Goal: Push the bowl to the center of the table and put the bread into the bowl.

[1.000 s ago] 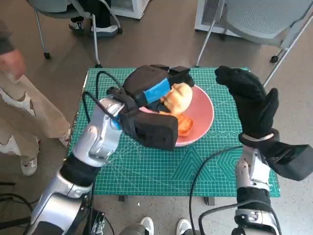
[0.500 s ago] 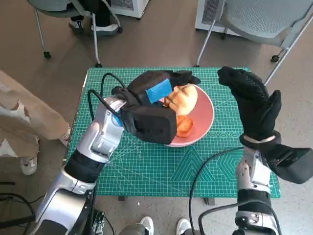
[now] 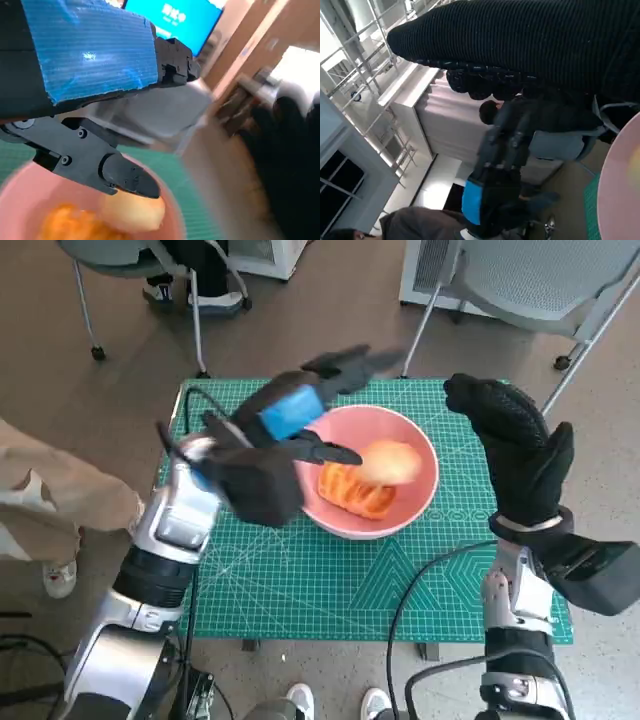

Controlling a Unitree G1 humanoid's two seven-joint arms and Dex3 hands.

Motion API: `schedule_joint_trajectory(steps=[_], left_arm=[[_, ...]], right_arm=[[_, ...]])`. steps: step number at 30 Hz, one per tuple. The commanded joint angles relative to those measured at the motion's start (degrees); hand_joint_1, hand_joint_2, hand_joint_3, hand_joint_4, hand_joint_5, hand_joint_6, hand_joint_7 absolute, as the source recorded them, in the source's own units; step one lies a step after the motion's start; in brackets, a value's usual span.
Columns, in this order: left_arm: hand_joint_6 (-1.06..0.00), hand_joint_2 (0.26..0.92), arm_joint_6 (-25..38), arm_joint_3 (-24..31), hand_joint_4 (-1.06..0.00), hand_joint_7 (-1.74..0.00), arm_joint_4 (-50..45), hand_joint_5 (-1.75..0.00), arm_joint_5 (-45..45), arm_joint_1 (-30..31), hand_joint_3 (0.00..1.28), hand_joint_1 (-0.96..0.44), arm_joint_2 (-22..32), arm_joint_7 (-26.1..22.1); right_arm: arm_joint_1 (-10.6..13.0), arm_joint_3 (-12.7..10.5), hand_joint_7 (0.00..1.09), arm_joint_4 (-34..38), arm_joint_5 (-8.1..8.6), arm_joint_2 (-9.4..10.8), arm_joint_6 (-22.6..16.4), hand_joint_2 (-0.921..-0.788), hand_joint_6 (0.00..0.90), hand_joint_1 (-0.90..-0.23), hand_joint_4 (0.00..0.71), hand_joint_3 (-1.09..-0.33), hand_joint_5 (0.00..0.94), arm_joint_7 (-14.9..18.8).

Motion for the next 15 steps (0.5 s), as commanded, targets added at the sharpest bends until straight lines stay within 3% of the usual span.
schedule_joint_trajectory(steps=[1, 7, 15], left_arm=[[-0.07, 0.92, -5.78, 6.11, 0.0, 0.0, 5.53, 0.0, -11.71, 1.75, 0.21, -0.77, -2.76, -5.27], [-0.08, 0.921, -7.81, 12.77, 0.0, -0.01, 8.56, 0.0, -25.12, 3.5, 0.26, -0.75, -6.36, -12.86], [-0.14, 0.921, -9.85, 17.51, 0.0, -0.03, 9.53, 0.0, -32.67, 5.62, 0.19, -0.63, -8.97, -18.01]], right_arm=[[0.15, 0.71, 0.5, -0.81, -0.45, 0.2, 1.26, -0.921, 0.101, -0.635, 0.25, -0.674, 0.0, -0.8], [-0.57, 1.32, 0.51, -2.61, -0.13, 0.01, 2.42, -0.921, 0.093, -0.634, 0.248, -0.677, 0.0, -0.96], [-1.68, 2.27, 0.51, -4.5, -0.43, -0.06, 3.31, -0.921, 0.088, -0.639, 0.248, -0.677, 0.0, -1.0]])
